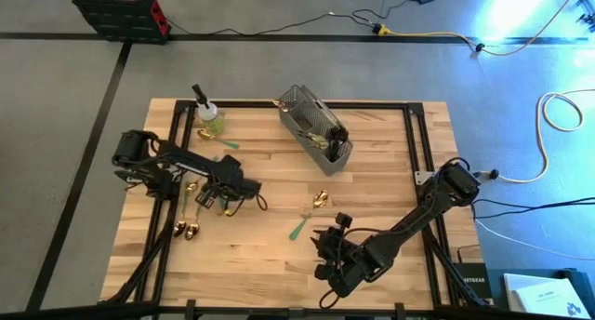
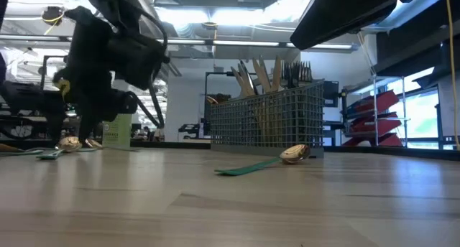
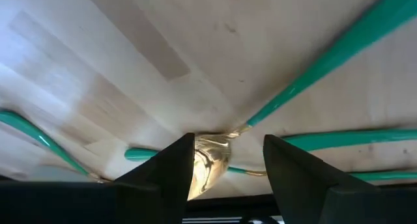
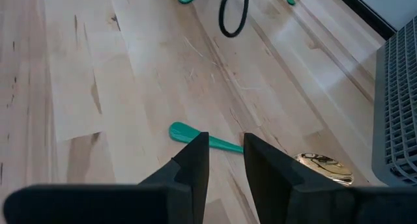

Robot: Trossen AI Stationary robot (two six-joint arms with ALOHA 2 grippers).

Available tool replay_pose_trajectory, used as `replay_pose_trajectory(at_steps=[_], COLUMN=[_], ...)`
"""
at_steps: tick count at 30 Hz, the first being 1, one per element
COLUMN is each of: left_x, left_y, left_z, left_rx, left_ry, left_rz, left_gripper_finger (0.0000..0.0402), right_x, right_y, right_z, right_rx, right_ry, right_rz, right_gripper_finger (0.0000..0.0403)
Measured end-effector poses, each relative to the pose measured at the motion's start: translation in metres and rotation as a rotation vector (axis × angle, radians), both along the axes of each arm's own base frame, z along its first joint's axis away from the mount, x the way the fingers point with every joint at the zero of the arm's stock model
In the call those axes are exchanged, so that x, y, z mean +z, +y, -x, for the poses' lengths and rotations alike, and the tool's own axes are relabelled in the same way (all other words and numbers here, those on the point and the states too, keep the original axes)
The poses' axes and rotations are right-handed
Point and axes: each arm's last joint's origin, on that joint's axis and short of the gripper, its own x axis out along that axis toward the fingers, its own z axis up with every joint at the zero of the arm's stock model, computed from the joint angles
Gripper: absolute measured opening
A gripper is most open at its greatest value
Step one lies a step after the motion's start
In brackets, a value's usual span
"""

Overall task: Sort silverware
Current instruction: Put the green spoon on the gray silverware organizer

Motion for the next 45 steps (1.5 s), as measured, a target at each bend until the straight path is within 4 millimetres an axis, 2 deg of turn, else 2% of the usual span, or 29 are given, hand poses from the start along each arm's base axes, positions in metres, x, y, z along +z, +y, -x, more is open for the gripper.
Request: replay_pose_trajectory(at_steps=[4, 9, 18, 29, 32, 41, 45], left_x=[-0.004, -0.015, -0.019, -0.019, -0.017, 0.002, 0.021], left_y=[0.004, 0.005, 0.005, 0.004, -0.002, -0.03, -0.046], left_z=[0.0, 0.011, 0.016, 0.016, 0.014, 0.004, -0.001], left_rx=[0.011, -0.004, -0.034, -0.028, -0.046, -0.177, -0.302], left_ry=[-0.022, 0.013, 0.03, 0.034, 0.025, 0.005, -0.014], left_rz=[0.005, 0.012, 0.002, 0.022, 0.024, -0.094, -0.26], left_gripper_finger=[0.0168, 0.0168, 0.016, 0.0022, 0.0004, 0.0, 0.0], right_x=[0.0, 0.0, 0.0, 0.0, 0.0, -0.002, -0.003], right_y=[0.0, 0.0, 0.0, 0.0, 0.0, 0.002, 0.003], right_z=[0.0, 0.0, 0.0, 0.0, 0.0, 0.001, 0.002], right_rx=[0.0, 0.0, 0.0, 0.0, 0.001, 0.044, 0.068], right_ry=[0.0, 0.0, 0.0, 0.001, 0.0, 0.059, 0.095], right_rz=[0.0, 0.0, 0.0, 0.0, -0.001, -0.048, -0.091], right_gripper_finger=[0.0079, 0.0079, 0.0079, 0.0079, 0.0079, 0.0079, 0.0079])
